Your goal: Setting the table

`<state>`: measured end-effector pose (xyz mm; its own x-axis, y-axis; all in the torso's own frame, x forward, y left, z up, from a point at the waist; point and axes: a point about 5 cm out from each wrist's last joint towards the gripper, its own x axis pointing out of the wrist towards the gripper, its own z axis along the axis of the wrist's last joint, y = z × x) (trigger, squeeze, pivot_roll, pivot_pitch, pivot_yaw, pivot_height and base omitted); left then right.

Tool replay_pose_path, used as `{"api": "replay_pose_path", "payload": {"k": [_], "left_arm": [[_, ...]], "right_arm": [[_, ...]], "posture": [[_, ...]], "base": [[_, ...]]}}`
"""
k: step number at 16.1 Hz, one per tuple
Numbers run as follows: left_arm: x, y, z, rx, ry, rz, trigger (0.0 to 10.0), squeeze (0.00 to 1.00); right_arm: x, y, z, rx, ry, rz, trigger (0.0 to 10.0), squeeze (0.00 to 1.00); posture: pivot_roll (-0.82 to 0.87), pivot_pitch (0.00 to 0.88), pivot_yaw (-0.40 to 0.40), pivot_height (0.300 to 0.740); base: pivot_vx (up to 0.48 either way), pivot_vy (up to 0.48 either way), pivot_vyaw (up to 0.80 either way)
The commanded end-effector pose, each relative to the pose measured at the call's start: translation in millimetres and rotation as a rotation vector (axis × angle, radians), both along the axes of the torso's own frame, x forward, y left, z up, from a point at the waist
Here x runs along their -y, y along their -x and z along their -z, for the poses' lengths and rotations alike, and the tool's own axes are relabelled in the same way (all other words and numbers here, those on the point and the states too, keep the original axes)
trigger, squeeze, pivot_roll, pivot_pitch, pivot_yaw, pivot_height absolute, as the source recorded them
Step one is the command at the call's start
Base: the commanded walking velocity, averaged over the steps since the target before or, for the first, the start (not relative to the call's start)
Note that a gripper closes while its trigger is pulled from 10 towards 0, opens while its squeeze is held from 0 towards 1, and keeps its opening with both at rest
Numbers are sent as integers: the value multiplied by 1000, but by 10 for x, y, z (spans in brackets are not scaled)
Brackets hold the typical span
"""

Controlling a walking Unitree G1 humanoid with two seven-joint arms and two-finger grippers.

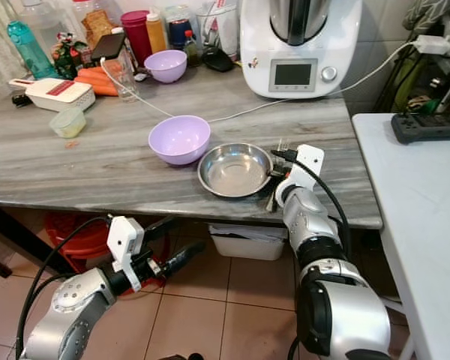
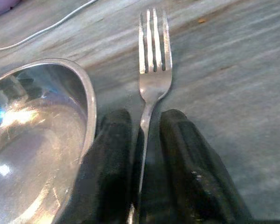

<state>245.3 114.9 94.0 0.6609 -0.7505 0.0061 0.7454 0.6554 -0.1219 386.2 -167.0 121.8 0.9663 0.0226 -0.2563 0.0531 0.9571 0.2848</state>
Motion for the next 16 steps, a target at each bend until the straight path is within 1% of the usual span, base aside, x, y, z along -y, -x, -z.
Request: {"api": "replay_pose_path", "payload": {"k": [1, 6, 10, 11, 12, 13, 14, 15, 16], "left_arm": [[-12, -1, -18, 14, -11, -2, 10000, 0], [2, -26, -20, 19, -8, -12, 10000, 0], [16, -38, -20, 21, -10, -13, 10000, 0], [20, -43, -18, 21, -10, -15, 10000, 0], [22, -46, -16, 21, -11, -17, 10000, 0], [22, -46, -16, 21, -11, -17, 10000, 0], [25, -48, -9, 18, -10, -22, 10000, 0], [28, -49, -8, 18, -10, -25, 10000, 0], [33, -55, -9, 20, -8, -28, 10000, 0]], "right_arm": [[-49, -30, -40, 4, 0, -16, 10000, 1000], [-30, -19, -17, 2, 5, -18, 10000, 1000], [-81, 2, 45, -33, 11, -53, 10000, 1000], [-82, 15, 80, -56, 28, -59, 10000, 616], [-77, 39, 134, -88, 55, -66, 10000, 71], [-75, 47, 152, -98, 65, -68, 10000, 0], [-63, 83, 220, -126, 107, -77, 10000, 0], [-47, 98, 246, -136, 131, -77, 8824, 0], [-13, 122, 285, -157, 151, -69, 6431, 0]], "posture": [[-32, 88, 113, 740], [-35, 77, 113, 740], [-36, 76, 114, 740], [-35, 72, 112, 740], [-35, 72, 112, 740], [-35, 72, 112, 740], [-35, 70, 107, 740], [-36, 69, 106, 740], [-36, 67, 105, 740]], "base": [[0, 0, 0], [0, 0, 0], [0, 0, 0], [0, 0, 0], [0, 0, 0], [0, 0, 0], [0, 0, 0], [0, 0, 0], [0, 0, 0]]}}
